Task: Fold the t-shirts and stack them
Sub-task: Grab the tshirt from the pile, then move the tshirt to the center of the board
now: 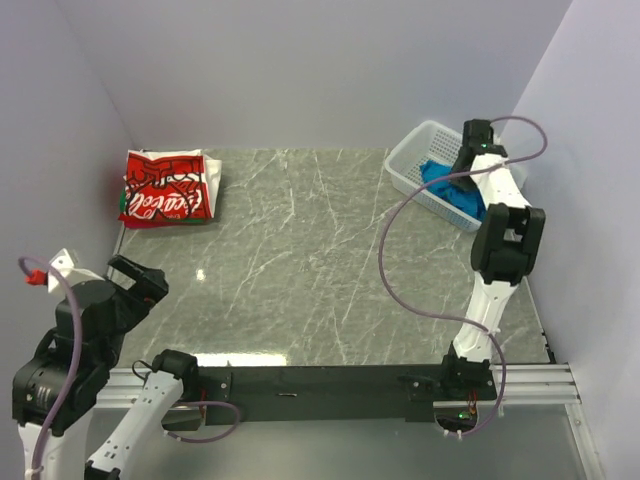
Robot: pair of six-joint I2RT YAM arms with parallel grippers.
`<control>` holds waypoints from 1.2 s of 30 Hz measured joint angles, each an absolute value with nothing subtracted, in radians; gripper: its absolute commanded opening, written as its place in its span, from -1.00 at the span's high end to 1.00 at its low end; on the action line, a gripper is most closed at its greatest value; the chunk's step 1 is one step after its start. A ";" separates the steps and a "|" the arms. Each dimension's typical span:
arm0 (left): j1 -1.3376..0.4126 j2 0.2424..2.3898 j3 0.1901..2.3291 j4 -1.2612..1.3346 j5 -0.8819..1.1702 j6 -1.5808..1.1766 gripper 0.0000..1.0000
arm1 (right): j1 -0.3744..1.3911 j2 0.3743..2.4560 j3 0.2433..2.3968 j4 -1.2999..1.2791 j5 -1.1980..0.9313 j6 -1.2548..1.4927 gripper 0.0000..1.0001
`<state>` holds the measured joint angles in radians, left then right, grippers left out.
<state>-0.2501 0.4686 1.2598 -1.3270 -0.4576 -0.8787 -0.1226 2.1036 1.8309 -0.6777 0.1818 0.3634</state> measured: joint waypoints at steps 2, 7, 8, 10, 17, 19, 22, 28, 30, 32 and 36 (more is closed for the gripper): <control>-0.250 0.480 1.236 -1.323 -0.440 -0.852 -0.99 | -0.123 2.015 1.833 -0.677 0.187 0.364 1.00; -0.250 0.509 1.197 -1.273 -0.390 -0.788 -0.99 | -0.104 1.719 1.829 -0.664 0.179 0.377 1.00; -0.250 0.511 1.192 -1.259 -0.384 -0.773 -0.99 | -0.089 1.666 1.824 -0.659 0.188 0.379 1.00; -0.250 0.510 1.174 -1.230 -0.376 -0.752 -0.99 | -0.020 1.545 1.809 -0.638 0.208 0.376 1.00; -0.250 0.523 1.052 -1.133 -0.336 -0.711 -0.99 | 0.356 1.275 1.774 -0.657 0.216 0.381 0.99; -0.250 0.551 1.040 -1.107 -0.322 -0.700 -0.99 | 0.411 1.213 1.736 -0.676 0.212 0.398 0.41; -0.250 0.608 1.040 -1.052 -0.296 -0.690 -0.99 | 0.450 1.127 1.610 -0.684 0.181 0.443 -0.51; -0.250 0.709 1.040 -0.968 -0.230 -0.661 -0.99 | 0.518 1.007 1.149 -0.704 0.133 0.578 -0.62; -0.250 0.726 1.039 -0.955 -0.212 -0.648 -0.97 | 0.545 1.003 1.015 -0.723 0.121 0.634 -0.63; -0.250 0.734 1.022 -0.932 -0.186 -0.638 -0.88 | 0.569 0.977 0.898 -0.740 0.117 0.686 -0.64; -0.250 0.715 0.925 -0.889 -0.111 -0.636 -0.84 | 0.579 0.886 0.836 -0.791 0.133 0.737 -0.64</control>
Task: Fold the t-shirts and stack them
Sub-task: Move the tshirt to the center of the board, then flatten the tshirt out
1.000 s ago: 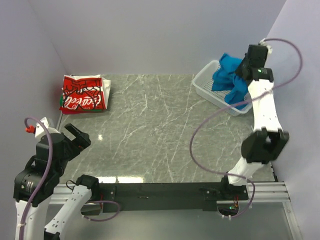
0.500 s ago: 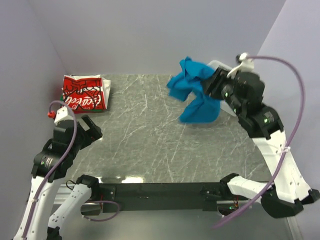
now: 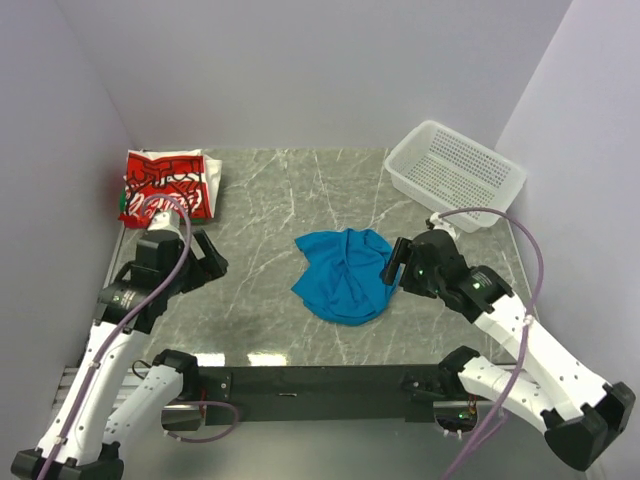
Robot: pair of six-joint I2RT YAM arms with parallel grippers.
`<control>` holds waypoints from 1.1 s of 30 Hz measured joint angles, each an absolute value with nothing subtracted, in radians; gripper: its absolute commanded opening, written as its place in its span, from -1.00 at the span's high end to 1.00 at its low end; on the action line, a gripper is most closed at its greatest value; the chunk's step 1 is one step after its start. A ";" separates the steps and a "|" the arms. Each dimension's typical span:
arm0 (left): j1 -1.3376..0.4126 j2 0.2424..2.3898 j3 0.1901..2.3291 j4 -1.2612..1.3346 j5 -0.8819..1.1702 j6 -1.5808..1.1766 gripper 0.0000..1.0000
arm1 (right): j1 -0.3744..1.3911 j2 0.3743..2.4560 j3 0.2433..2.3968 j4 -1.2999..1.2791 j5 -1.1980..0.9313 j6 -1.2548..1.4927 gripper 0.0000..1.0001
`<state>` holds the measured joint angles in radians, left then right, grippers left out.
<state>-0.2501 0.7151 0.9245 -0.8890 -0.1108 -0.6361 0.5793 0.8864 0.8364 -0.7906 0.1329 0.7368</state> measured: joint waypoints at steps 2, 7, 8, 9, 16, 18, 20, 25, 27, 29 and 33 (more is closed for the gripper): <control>-0.251 0.705 0.869 -0.875 -0.075 -0.649 -0.84 | 0.579 0.854 0.837 -0.789 0.144 0.739 -0.64; -0.270 0.688 0.752 -0.834 -0.020 -0.705 -0.85 | 0.580 0.873 0.837 -0.789 0.149 0.716 -0.62; -0.273 0.683 0.740 -0.831 -0.018 -0.717 -0.85 | 0.582 0.890 0.837 -0.787 0.146 0.712 -0.61; -0.276 0.677 0.731 -0.832 -0.014 -0.723 -0.86 | 0.587 0.909 0.837 -0.783 0.146 0.709 -0.61; -0.290 0.732 0.745 -0.798 0.002 -0.728 -0.81 | 0.620 1.061 0.837 -0.714 0.128 0.711 -0.62; -0.340 0.833 0.784 -0.773 -0.009 -0.729 -0.83 | 0.627 1.105 0.837 -0.698 0.124 0.713 -0.62; -0.423 0.942 0.844 -0.751 -0.035 -0.731 -0.86 | 0.637 1.135 0.837 -0.688 0.121 0.716 -0.62; -0.573 1.112 0.918 -0.645 -0.049 -0.747 -0.86 | 0.663 1.166 0.815 -0.650 0.113 0.733 -0.61; -0.595 1.139 0.918 -0.622 -0.048 -0.755 -0.86 | 0.672 1.174 0.786 -0.629 0.106 0.746 -0.61; -0.605 1.161 0.916 -0.593 -0.047 -0.762 -0.86 | 0.680 1.187 0.760 -0.622 0.098 0.756 -0.61; -0.620 1.238 0.904 -0.523 -0.042 -0.773 -0.86 | 0.687 1.222 0.728 -0.608 0.087 0.765 -0.51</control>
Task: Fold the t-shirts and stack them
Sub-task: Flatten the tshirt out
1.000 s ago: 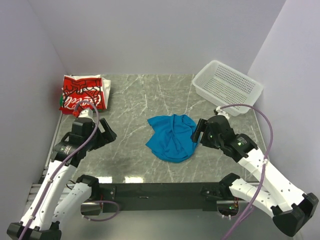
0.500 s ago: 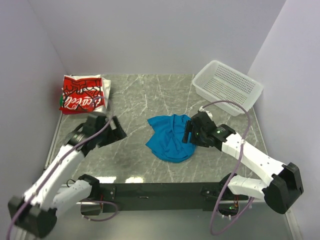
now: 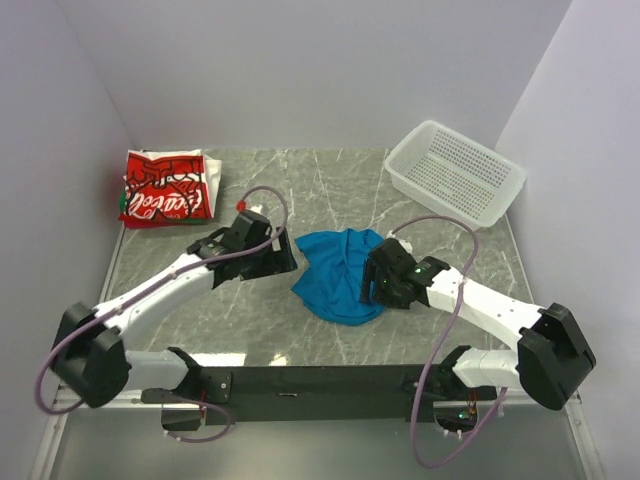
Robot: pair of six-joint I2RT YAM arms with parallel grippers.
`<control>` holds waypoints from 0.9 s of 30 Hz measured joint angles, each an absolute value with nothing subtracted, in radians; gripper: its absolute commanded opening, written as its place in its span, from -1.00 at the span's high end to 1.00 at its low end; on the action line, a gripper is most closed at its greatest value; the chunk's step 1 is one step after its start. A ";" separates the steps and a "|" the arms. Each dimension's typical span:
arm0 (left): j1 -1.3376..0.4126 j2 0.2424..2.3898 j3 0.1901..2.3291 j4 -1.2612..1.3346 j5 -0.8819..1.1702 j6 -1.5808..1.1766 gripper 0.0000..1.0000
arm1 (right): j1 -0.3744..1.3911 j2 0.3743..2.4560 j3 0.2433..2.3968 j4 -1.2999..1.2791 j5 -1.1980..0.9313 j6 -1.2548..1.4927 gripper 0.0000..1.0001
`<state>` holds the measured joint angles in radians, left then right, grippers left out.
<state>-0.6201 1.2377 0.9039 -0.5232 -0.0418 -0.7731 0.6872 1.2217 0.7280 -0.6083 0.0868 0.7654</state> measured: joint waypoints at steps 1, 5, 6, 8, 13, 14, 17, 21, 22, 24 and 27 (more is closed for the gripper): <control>-0.627 1.263 0.904 -0.511 -0.041 -0.773 -0.86 | 0.688 1.228 0.724 -0.605 0.086 0.765 -0.49; -0.665 1.385 0.905 -0.461 -0.042 -0.772 -0.85 | 0.688 1.238 0.726 -0.603 0.090 0.761 -0.47; -0.674 1.421 0.908 -0.455 -0.043 -0.771 -0.84 | 0.688 1.240 0.730 -0.606 0.093 0.760 -0.47; -0.687 1.491 0.926 -0.455 -0.046 -0.771 -0.79 | 0.688 1.242 0.739 -0.609 0.101 0.757 -0.48; -0.701 1.595 0.962 -0.458 -0.061 -0.768 -0.75 | 0.688 1.217 0.747 -0.614 0.116 0.760 -0.48; -0.702 1.600 0.966 -0.462 -0.069 -0.768 -0.75 | 0.688 1.207 0.745 -0.612 0.115 0.763 -0.48; -0.713 1.612 0.988 -0.478 -0.092 -0.762 -0.75 | 0.688 1.185 0.730 -0.593 0.107 0.774 -0.48; -0.724 1.663 1.038 -0.485 -0.107 -0.746 -0.66 | 0.688 1.190 0.706 -0.577 0.088 0.790 -0.48; -0.726 1.678 1.046 -0.487 -0.110 -0.744 -0.62 | 0.688 1.193 0.704 -0.575 0.085 0.792 -0.48; -0.730 1.706 1.058 -0.495 -0.121 -0.736 -0.58 | 0.688 1.200 0.704 -0.567 0.082 0.796 -0.48; -0.736 1.735 1.063 -0.519 -0.141 -0.723 -0.56 | 0.688 1.207 0.704 -0.558 0.076 0.796 -0.49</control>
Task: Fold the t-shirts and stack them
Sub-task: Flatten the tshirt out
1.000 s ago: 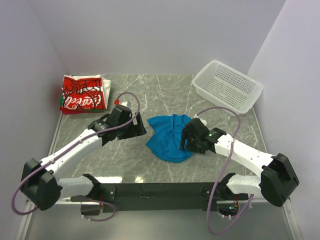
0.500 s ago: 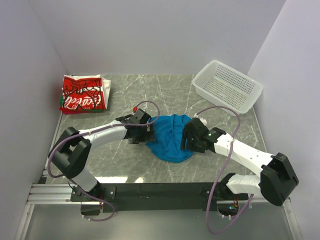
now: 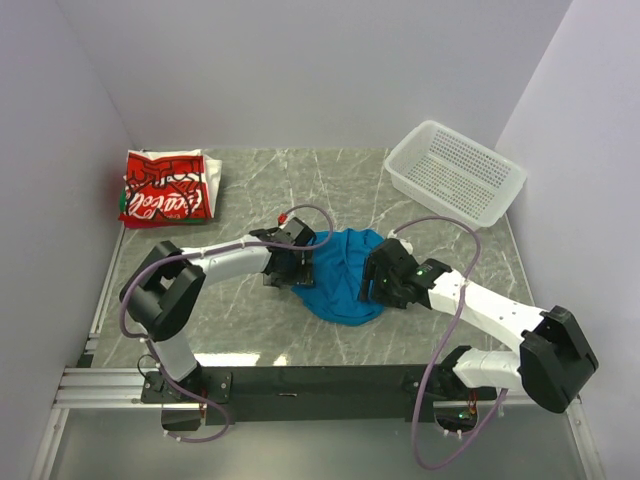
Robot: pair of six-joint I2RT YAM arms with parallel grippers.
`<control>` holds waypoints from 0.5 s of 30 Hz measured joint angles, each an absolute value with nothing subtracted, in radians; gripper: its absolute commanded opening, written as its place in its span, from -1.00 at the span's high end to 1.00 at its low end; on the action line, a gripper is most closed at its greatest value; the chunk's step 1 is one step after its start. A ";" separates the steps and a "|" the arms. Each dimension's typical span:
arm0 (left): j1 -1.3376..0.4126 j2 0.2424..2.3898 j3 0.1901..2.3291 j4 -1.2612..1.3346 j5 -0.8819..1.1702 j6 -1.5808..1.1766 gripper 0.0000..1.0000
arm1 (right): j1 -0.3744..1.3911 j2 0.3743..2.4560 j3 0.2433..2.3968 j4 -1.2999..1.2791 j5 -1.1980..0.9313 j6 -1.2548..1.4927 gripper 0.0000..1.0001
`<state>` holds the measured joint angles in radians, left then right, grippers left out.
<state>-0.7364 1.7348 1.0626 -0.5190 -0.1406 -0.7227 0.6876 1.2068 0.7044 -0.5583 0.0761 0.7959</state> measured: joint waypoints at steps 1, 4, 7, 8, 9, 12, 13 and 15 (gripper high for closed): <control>-0.738 1.735 1.063 -0.522 -0.146 -0.720 -0.52 | 0.688 1.210 0.704 -0.555 0.074 0.796 -0.48; -0.745 1.735 1.063 -0.532 -0.158 -0.716 -0.37 | 0.688 1.223 0.704 -0.545 0.068 0.796 -0.49; -0.757 1.740 1.066 -0.545 -0.166 -0.710 -0.12 | 0.688 1.238 0.704 -0.535 0.060 0.796 -0.49; -0.763 1.747 1.072 -0.550 -0.171 -0.706 -0.07 | 0.688 1.243 0.704 -0.533 0.059 0.796 -0.49; -0.767 1.751 1.076 -0.551 -0.173 -0.700 -0.03 | 0.688 1.248 0.704 -0.530 0.058 0.796 -0.49; -0.780 1.759 1.084 -0.549 -0.173 -0.694 0.13 | 0.688 1.257 0.704 -0.523 0.053 0.796 -0.49; -0.782 1.759 1.084 -0.548 -0.173 -0.694 0.27 | 0.688 1.258 0.704 -0.521 0.051 0.796 -0.50; -0.784 1.761 1.084 -0.547 -0.172 -0.694 0.44 | 0.688 1.260 0.704 -0.516 0.048 0.796 -0.50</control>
